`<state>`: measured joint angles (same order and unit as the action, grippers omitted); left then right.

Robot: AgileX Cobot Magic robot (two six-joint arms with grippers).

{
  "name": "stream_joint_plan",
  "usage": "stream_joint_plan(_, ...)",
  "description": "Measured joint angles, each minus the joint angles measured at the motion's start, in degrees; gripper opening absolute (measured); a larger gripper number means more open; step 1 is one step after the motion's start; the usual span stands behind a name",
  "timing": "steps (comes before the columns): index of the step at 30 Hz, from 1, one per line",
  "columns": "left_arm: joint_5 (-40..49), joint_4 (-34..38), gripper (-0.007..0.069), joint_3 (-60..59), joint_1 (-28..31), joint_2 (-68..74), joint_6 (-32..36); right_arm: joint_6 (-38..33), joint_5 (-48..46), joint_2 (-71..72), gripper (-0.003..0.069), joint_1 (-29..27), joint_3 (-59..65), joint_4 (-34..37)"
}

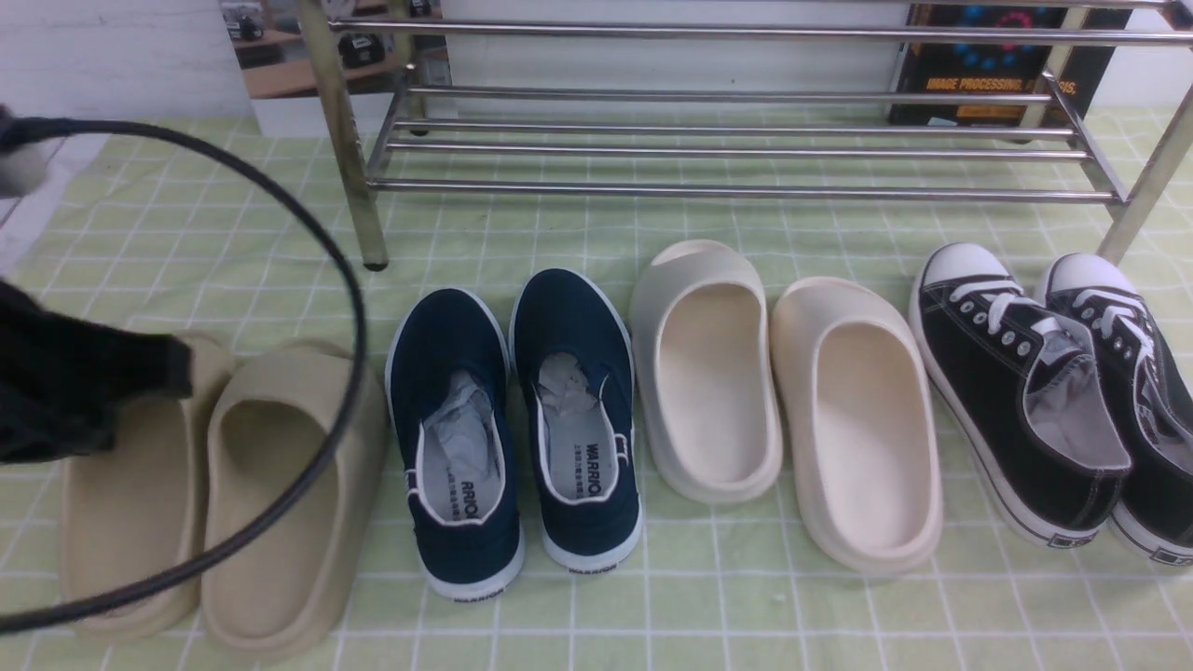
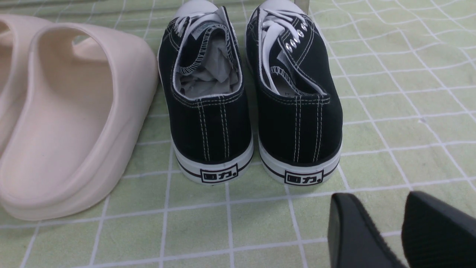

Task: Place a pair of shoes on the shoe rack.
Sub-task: Use the left arm to grab the shoe closest to it

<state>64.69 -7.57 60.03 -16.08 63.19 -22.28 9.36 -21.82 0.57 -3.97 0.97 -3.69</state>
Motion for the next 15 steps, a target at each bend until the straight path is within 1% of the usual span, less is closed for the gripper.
stream_joint_plan(3, 0.0, 2.2, -0.0010, 1.6, -2.4, 5.9, 0.0, 0.0, 0.0, 0.0, 0.0244, 0.0, 0.0, 0.0)
stream_joint_plan(5, -1.0, 4.1, 0.0026, 2.4, -4.0, 9.9, 0.0, 0.0, 0.0, 0.0, 0.0244, 0.0, 0.0, 0.0)
stream_joint_plan(8, -4.1, 6.6, 0.0130, 3.1, -6.1, 15.1, 0.0, 0.0, 0.0, 0.0, 0.0244, 0.0, 0.0, 0.0)
stream_joint_plan(12, -8.9, 9.2, 0.0316, 3.2, -8.4, 20.9, 0.0, 0.0, 0.0, 0.0, 0.0244, 0.0, 0.0, 0.0)
stream_joint_plan(13, -9.4, 9.3, 0.0325, 3.2, -8.4, 20.9, 0.0, 0.0, 0.0, 0.0, 0.0244, 0.0, 0.0, 0.0)
stream_joint_plan(14, -11.1, 9.7, 0.0378, 3.2, -8.8, 22.9, -0.2, 0.0, 0.0, 0.0, 0.0244, 0.0, 0.0, 0.0)
stream_joint_plan(15, -12.2, 9.9, 0.0408, 3.3, -8.9, 24.2, -0.2, 0.0, 0.0, 0.0, 0.0244, 0.0, 0.0, 0.0)
